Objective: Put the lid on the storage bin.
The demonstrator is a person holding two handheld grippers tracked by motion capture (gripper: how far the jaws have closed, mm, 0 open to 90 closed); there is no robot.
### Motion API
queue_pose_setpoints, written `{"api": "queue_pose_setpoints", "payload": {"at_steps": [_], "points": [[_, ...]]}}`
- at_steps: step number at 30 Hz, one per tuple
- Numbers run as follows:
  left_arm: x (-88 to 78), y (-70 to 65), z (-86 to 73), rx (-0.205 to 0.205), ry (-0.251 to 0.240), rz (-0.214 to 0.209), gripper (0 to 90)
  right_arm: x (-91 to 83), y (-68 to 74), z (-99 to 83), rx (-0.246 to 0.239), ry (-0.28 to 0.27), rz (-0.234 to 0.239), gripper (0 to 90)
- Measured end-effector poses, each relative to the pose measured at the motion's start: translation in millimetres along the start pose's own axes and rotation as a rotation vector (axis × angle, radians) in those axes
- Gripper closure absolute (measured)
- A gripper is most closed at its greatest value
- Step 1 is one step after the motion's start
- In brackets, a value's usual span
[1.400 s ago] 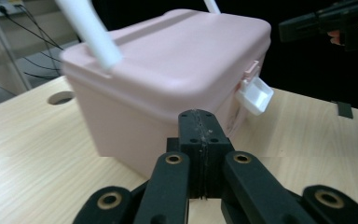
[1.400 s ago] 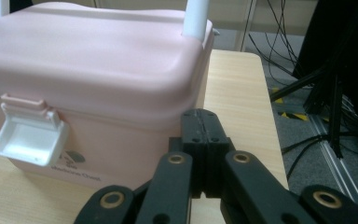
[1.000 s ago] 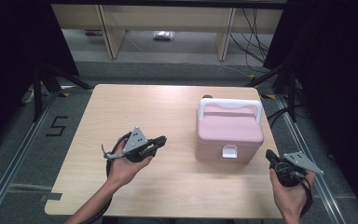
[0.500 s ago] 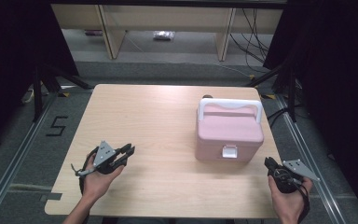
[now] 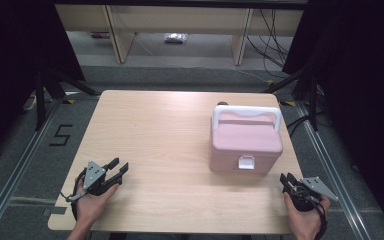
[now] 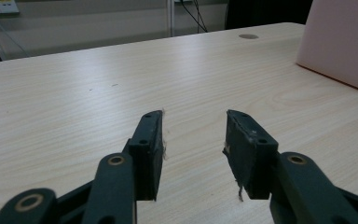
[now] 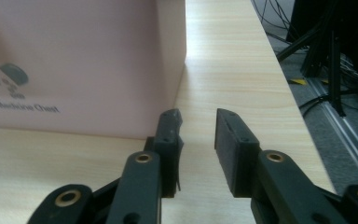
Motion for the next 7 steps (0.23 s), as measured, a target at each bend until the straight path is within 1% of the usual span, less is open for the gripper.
{"api": "queue_pose_setpoints", "payload": {"at_steps": [1, 2, 3, 4, 5, 6, 7], "points": [[-0.1, -0.2, 0.6, 0.001, -0.007, 0.0, 53.4, 0.3, -0.7, -0.7, -0.014, -0.002, -0.001, 69.8], [-0.1, -0.5, 1.0, 0.002, -0.012, -0.001, 52.8, 1.8, -0.2, 0.3, -0.028, -0.022, 0.009, 69.1], [-0.1, -0.8, 0.9, 0.004, -0.015, -0.001, 52.2, 1.7, 0.8, 0.4, -0.018, -0.023, 0.009, 68.4], [0.4, -1.5, 1.4, 0.0, -0.031, -0.002, 51.5, 1.2, 2.5, 1.2, 0.0, -0.025, 0.011, 67.6], [-0.3, -1.3, 1.0, 0.002, -0.023, 0.002, 50.8, 1.9, 0.4, 1.3, -0.024, -0.027, -0.003, 67.0], [-0.4, -1.4, 1.1, 0.001, -0.028, 0.003, 50.3, 0.8, 2.9, 1.4, -0.001, -0.025, 0.0, 66.3], [-0.1, -1.3, 1.5, -0.001, -0.038, 0.005, 49.9, 0.2, 0.7, 1.8, -0.036, -0.023, 0.001, 65.5]]}}
Point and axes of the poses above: each handheld gripper's, and its own axes: x roughly forward along the jaws, z roughly out of its top, y roughly to its left, the point moved 8 cm from there along x, roughly forward along the jaws, and after that the axes turned 2 degrees about -z, right-handed, at the moved point
